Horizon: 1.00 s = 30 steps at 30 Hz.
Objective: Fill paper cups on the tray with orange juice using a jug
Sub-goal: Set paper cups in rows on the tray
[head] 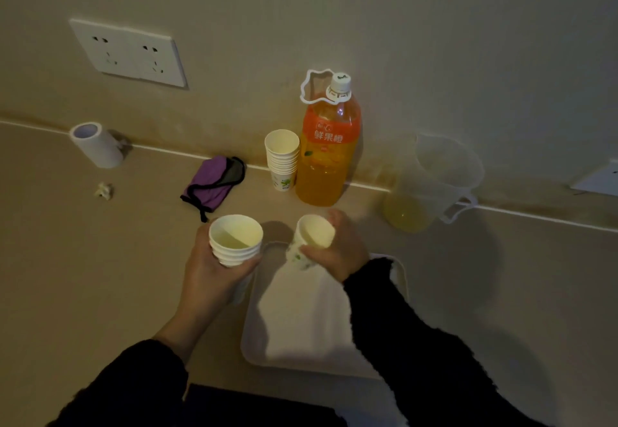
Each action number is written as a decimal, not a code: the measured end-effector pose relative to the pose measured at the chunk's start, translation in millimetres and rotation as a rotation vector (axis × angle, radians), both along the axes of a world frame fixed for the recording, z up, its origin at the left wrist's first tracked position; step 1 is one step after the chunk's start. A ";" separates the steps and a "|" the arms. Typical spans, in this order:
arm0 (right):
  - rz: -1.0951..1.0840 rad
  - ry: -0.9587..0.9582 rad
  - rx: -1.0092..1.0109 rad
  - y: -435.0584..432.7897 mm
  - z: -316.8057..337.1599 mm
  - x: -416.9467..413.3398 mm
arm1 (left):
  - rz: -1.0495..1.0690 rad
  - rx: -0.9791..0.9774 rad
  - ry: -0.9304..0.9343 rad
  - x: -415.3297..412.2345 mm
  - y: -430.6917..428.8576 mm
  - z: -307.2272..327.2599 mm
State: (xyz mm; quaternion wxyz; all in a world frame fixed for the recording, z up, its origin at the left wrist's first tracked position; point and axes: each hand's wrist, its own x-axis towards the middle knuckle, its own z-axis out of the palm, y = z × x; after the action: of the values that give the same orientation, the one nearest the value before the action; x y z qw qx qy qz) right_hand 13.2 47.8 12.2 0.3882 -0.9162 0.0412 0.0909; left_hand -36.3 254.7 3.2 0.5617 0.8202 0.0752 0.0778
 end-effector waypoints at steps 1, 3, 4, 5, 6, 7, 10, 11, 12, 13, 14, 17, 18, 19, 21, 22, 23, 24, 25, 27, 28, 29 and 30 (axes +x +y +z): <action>0.056 0.025 -0.041 10.1 -10.2 -1.7 | 0.018 -0.017 0.001 -1.7 5.1 -0.9; 0.134 0.029 -0.081 27.4 -26.6 -4.4 | 0.039 -0.035 0.010 -7.1 14.6 -2.7; 0.172 0.016 -0.095 34.9 -31.5 -5.2 | 0.049 -0.037 0.015 -9.6 18.4 -3.0; 0.198 0.014 -0.112 41.2 -36.6 -3.6 | 0.057 -0.034 0.016 -11.9 21.6 -2.7; 0.220 0.007 -0.132 47.1 -41.8 -1.2 | 0.065 -0.029 0.015 -14.2 24.8 -2.5; 0.234 0.004 -0.150 51.4 -44.4 0.2 | 0.069 -0.028 0.014 -16.0 26.6 -2.4; 0.235 -0.009 -0.184 59.1 -49.4 4.8 | 0.083 -0.042 0.033 -19.1 28.7 -2.3; 0.235 -0.012 -0.193 60.2 -50.6 6.4 | 0.085 -0.048 0.034 -19.5 29.0 -2.7; 0.237 -0.019 -0.201 60.9 -51.4 7.5 | 0.083 -0.053 0.033 -19.8 29.3 -3.1; 0.236 -0.022 -0.203 61.7 -52.2 8.5 | 0.079 -0.058 0.032 -19.8 29.6 -3.7; 0.234 -0.024 -0.207 62.1 -53.6 9.4 | 0.073 -0.061 0.032 -19.7 29.7 -4.4; 0.238 -0.042 -0.239 61.8 -57.7 10.4 | 0.052 -0.064 0.036 -19.4 28.6 -6.1; 0.242 -0.051 -0.246 61.2 -58.9 10.2 | 0.044 -0.062 0.037 -19.6 27.7 -5.8; 0.251 -0.057 -0.252 60.4 -59.4 9.6 | 0.037 -0.060 0.036 -19.8 26.8 -5.2; 0.280 -0.064 -0.258 59.2 -61.6 9.3 | 0.027 -0.058 0.033 -19.9 25.3 -3.9; 0.289 -0.070 -0.263 58.9 -62.3 9.4 | 0.022 -0.054 0.032 -19.8 24.8 -2.6; 0.289 -0.076 -0.270 59.3 -62.8 9.6 | 0.018 -0.045 0.035 -20.0 25.0 -1.7; 0.288 -0.084 -0.272 59.7 -63.5 11.1 | 0.014 -0.034 0.037 -20.2 24.8 -0.1; 0.287 -0.093 -0.278 60.2 -63.6 12.2 | 0.010 -0.026 0.038 -20.5 25.0 1.2; 0.313 -0.076 -0.304 60.4 -64.5 14.9 | -0.001 -0.019 0.035 -21.6 25.7 2.5; 0.331 -0.049 -0.315 59.6 -65.6 16.1 | -0.002 -0.020 0.035 -22.2 25.6 3.2; 0.349 -0.021 -0.319 58.3 -66.5 16.3 | -0.002 -0.025 0.035 -22.8 25.6 3.5; 0.358 0.013 -0.320 56.2 -66.3 15.7 | -0.003 -0.032 0.035 -23.1 25.0 3.9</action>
State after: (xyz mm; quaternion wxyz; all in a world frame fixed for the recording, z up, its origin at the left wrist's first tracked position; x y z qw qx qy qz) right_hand 28.8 104.0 -54.2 0.2156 -0.9580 -0.1055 0.1567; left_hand -59.4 279.7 7.2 0.5733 0.8126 0.0848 0.0615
